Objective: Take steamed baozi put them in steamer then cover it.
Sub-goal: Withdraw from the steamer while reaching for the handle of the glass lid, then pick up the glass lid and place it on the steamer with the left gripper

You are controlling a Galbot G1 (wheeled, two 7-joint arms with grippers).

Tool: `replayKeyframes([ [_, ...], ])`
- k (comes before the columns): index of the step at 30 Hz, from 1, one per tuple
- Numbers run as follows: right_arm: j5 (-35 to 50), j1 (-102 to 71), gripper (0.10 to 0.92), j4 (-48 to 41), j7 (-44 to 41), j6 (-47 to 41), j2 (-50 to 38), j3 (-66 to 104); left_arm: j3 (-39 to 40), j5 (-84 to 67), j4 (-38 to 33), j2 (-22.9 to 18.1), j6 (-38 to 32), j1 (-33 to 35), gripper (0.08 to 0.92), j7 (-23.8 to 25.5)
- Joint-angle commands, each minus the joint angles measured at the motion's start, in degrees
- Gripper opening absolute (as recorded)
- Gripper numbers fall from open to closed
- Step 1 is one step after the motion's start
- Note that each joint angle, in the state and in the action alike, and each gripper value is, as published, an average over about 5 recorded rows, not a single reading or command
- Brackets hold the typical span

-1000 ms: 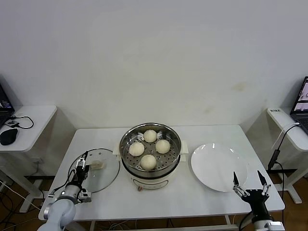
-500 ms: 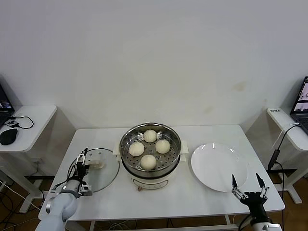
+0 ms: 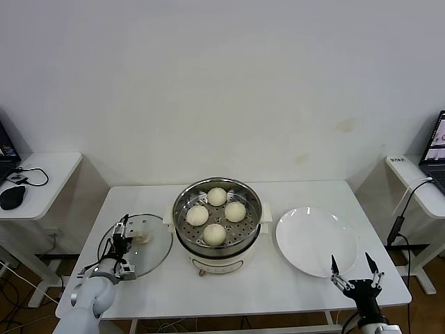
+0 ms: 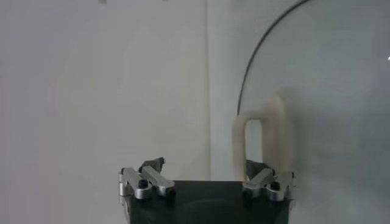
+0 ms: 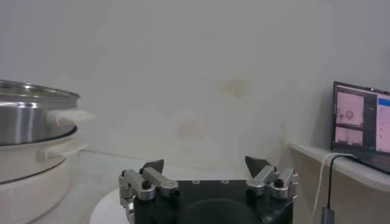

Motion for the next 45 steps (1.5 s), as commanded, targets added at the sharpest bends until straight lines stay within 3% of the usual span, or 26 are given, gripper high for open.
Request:
replayKeyframes([
  [1,-0.18,0.02,0.823,-0.1,-0.02,0.04,0.02,-0.19,0.01,-0.78,0.61,0.14,-0.15,-0.21,0.683,0.08],
  [11,-0.54,-0.1,0.823,-0.06,-0.01,0.22,0.19,-0.53,-0.64,-1.05,0.42,0.37,-1.31,0.31,0.397,-0.26],
  [20,-0.72,0.2,0.823,0.12,0.01,0.14,0.17,-0.96,-3.03,-3.03,-3.64,0.98,-3.57,3.51,0.157,-3.57],
  [28,-0.88,-0.28,0.823,0.89,0.0,0.34,-0.12,-1.43,-7.43,-2.94,-14.67,2.95,-3.01,9.94,0.14,-4.22],
  [45,-0.53,-0.93,0.823,0.59,-0.06,0.81,-1.92,-1.97,-17.9,-8.4,-31.71,11.07,0.35,16.68,0.14,4.55],
])
